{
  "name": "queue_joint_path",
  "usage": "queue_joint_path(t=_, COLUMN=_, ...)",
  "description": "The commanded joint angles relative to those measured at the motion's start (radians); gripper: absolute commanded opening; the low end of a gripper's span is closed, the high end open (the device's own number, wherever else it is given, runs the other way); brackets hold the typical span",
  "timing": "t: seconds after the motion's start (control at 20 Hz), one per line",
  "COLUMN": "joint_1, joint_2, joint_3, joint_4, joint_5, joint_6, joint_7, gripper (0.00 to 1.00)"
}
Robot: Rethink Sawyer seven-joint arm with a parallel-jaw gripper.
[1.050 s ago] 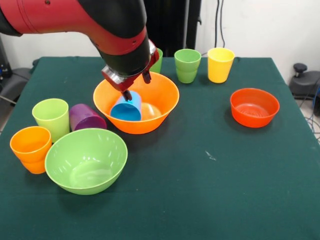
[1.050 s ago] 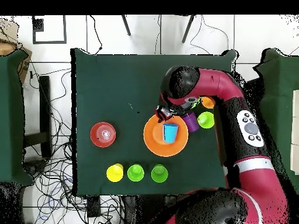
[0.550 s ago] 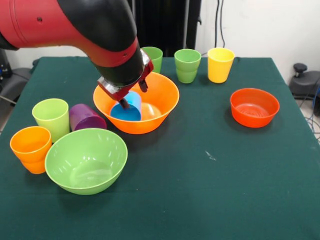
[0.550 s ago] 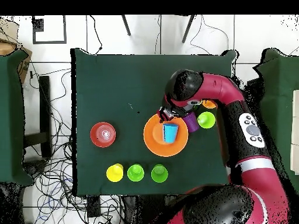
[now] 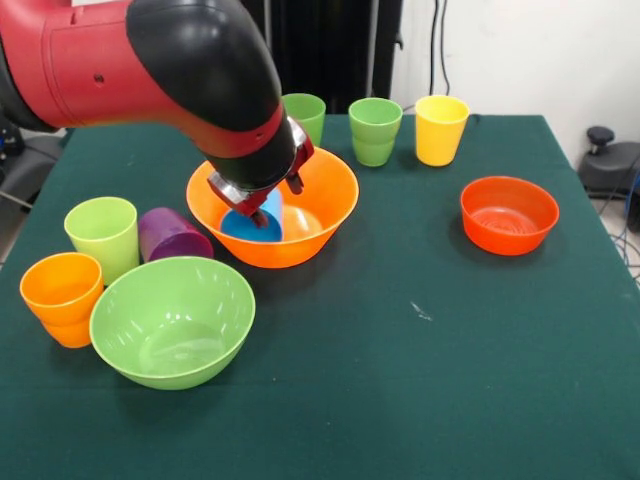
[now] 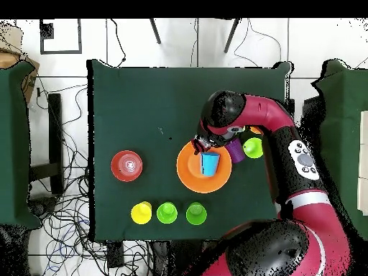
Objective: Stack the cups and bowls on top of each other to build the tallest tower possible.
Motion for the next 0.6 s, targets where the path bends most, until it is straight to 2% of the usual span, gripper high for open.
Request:
queue_joint_path(t=0.05, joint_1=0.036, joint_2=0.028, joint_3=0.029, joint_4=-0.033, joint_5=-0.108, joint_6=-0.05, joint_7=-0.208, gripper=1.0)
queue_joint_path(t=0.6, joint_1=0.047, joint_2=0.058, joint_3=0.04, joint_4=-0.073, joint_5=-0.118, joint_6=-0.014, joint_7=-0.201, gripper=1.0)
